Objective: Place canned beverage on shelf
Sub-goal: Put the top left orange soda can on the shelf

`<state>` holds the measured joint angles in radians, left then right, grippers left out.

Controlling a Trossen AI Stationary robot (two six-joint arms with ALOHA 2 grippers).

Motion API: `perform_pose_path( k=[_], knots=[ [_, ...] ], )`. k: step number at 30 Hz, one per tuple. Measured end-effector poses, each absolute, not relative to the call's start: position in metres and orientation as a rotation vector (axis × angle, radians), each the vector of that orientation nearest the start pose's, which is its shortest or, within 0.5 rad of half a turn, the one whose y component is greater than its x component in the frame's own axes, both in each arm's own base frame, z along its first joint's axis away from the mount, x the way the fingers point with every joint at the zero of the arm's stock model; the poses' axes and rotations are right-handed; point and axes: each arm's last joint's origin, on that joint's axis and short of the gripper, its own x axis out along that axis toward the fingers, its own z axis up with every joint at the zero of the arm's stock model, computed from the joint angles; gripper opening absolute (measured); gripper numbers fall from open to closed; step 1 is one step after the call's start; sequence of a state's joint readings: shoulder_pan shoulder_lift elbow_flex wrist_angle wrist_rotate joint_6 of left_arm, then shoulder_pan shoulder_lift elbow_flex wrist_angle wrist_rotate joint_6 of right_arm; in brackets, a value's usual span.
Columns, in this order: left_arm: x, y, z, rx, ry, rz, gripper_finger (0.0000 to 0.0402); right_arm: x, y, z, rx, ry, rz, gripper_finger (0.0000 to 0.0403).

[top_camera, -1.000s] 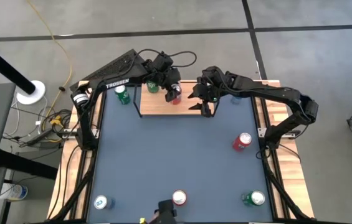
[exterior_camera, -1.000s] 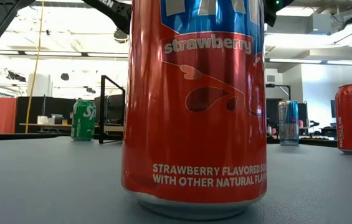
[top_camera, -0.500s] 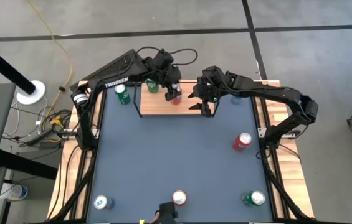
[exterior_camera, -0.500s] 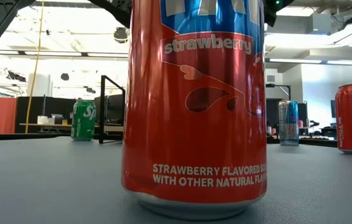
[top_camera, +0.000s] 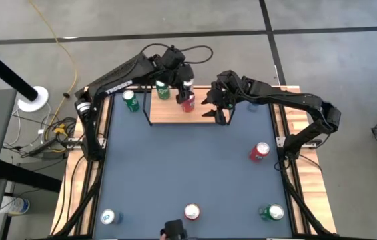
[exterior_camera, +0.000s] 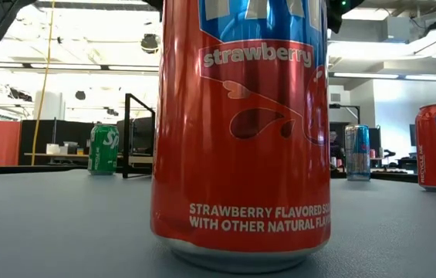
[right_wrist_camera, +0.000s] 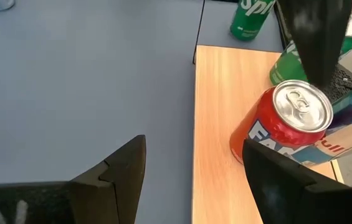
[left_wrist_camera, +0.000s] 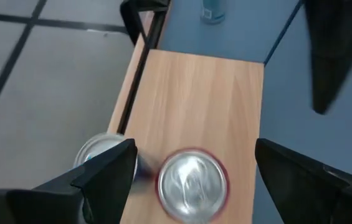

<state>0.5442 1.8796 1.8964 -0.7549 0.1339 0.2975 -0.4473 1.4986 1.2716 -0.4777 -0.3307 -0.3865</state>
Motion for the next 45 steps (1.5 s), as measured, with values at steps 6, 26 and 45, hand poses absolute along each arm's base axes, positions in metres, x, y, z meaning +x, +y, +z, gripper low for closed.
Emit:
perform_pose_path(
  k=[6, 26, 45],
  knots=[
    [0.326, 0.172, 0.403, 0.102, 0.758, 0.354, 0.0316, 0.300, -0.131, 0.310, -0.065, 0.636, 0.001, 0.0255],
    [0.193, 0.020, 0.365, 0.278, 0.458, 0.209, 0.0316, 0.356, -0.121, 0.298, -0.117, 0.428, 0.019, 0.0255],
    [0.149, -0.003, 0.241, 0.235, 0.226, 0.153, 0.0316, 0.357, -0.132, 0.298, 0.000, 0.473, -0.359, 0.0255]
  ],
)
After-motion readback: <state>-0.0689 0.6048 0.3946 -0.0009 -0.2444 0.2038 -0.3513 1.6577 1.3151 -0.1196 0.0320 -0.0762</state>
